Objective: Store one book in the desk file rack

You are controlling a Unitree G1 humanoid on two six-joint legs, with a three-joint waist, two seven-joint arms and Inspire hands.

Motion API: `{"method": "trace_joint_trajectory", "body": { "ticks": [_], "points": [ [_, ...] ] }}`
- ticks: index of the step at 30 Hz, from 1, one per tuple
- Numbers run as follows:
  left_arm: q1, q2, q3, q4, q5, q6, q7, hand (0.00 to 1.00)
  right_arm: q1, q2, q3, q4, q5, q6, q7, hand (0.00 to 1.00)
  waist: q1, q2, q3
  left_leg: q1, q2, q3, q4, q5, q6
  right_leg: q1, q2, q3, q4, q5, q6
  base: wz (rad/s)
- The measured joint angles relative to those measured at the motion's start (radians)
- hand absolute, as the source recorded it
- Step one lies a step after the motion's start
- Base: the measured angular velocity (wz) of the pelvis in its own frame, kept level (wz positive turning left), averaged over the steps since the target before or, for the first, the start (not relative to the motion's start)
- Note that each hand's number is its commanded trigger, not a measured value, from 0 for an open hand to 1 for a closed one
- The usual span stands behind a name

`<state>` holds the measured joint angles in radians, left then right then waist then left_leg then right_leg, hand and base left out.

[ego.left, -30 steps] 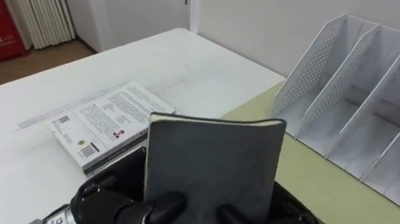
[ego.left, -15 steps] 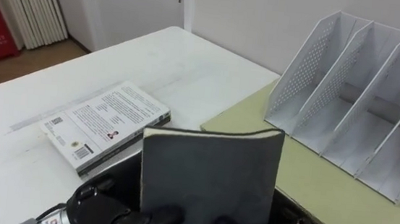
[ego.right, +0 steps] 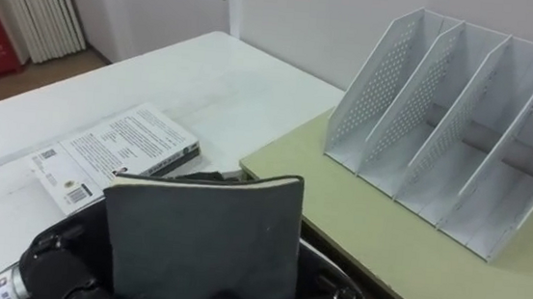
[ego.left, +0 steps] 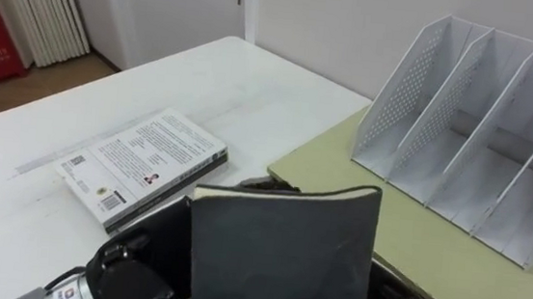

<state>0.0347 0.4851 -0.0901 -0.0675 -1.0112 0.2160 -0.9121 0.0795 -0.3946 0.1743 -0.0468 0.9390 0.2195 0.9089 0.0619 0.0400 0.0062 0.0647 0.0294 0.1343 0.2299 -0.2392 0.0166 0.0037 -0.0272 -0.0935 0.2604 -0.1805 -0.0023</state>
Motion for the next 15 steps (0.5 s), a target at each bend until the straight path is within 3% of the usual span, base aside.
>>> {"method": "trace_joint_trajectory", "body": {
  "ticks": [8,15],
  "points": [
    [0.0,-0.001,0.0,0.014,0.0,-0.004,0.0,0.0,-0.004,-0.004,-0.038,-0.019,-0.003,0.0,-0.012,1.0,-0.002,-0.006,-0.0038,-0.015,0.0,0.001,0.007,0.0,0.0,-0.015,0.0,0.0,0.007,-0.001,-0.002,0.0],
    [0.003,-0.01,-0.009,0.064,0.003,-0.015,0.009,0.0,-0.02,-0.014,-0.046,-0.067,-0.007,0.0,-0.03,1.0,-0.017,-0.01,-0.0021,-0.011,-0.003,0.0,0.008,0.0,0.0,-0.014,0.002,-0.002,0.012,-0.002,-0.002,0.0]
  ]
}}
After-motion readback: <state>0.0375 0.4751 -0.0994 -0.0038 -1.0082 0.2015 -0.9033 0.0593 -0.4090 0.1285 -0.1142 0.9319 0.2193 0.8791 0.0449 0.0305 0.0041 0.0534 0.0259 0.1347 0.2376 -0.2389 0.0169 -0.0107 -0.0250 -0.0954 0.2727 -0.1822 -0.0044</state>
